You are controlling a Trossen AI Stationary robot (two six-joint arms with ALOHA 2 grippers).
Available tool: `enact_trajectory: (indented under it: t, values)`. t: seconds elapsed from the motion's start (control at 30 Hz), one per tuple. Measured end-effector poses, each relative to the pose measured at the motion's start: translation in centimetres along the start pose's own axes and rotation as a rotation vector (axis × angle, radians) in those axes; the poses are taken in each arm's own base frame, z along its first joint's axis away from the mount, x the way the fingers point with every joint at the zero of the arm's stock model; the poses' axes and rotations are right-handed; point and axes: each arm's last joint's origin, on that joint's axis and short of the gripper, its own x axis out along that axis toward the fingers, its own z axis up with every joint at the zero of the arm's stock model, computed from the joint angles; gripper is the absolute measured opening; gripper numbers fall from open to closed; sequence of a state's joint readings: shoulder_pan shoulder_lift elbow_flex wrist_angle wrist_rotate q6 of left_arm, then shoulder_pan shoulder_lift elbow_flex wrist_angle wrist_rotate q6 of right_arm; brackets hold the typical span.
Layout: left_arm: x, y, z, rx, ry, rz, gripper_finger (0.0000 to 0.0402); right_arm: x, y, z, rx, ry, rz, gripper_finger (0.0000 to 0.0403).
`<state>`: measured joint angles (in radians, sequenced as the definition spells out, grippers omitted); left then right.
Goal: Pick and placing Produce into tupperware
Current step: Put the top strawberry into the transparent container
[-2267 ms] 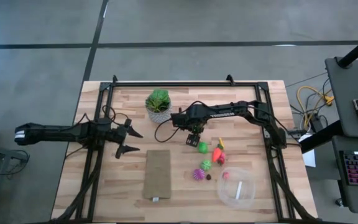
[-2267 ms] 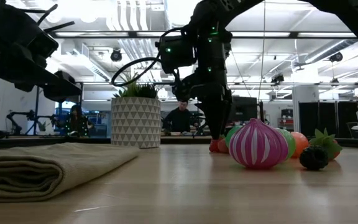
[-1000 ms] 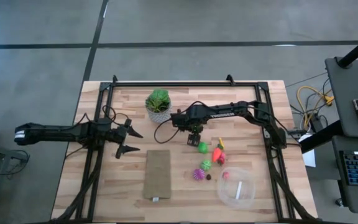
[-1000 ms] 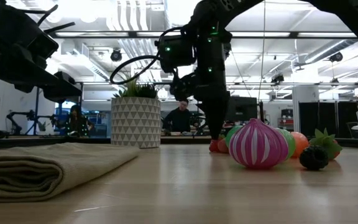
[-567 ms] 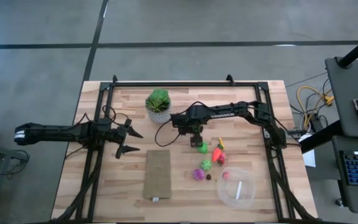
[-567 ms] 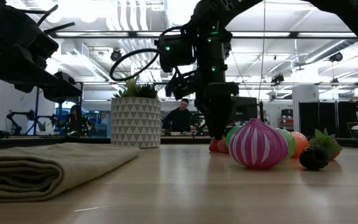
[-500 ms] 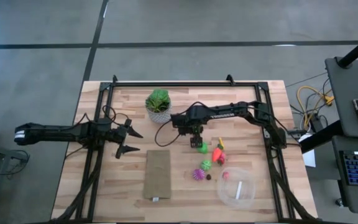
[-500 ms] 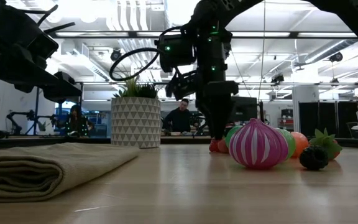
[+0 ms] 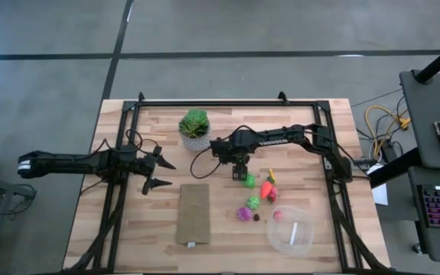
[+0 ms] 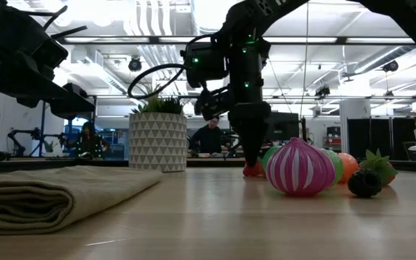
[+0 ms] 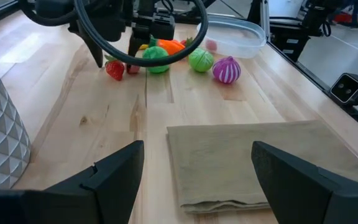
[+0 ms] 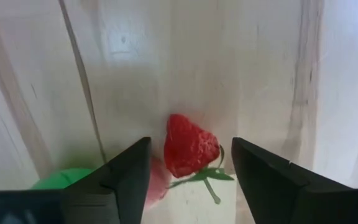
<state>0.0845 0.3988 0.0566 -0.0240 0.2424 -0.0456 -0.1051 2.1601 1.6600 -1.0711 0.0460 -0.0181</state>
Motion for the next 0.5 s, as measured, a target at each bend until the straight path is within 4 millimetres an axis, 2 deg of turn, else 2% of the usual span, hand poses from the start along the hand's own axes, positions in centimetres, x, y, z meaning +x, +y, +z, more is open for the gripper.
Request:
enact_trajectory:
  t: [0.17, 0.3, 0.5]
  values:
    - [0.0, 0.0, 0.0, 0.0, 0.0, 0.0, 0.0283, 1.2, 0.1, -0.5, -0.001, 0.023, 0.0, 0.0214]
    - [0.0, 0.0, 0.0, 0.0, 0.0, 0.0, 0.0283, 1.4, 0.1, -0.7, -0.007, 0.029, 0.001, 0.0212]
    - [0.0, 0.0, 0.0, 0.0, 0.0, 0.0, 0.0283, 1.1, 0.0, -0.4, -0.006, 0.012, -0.004, 0.0181]
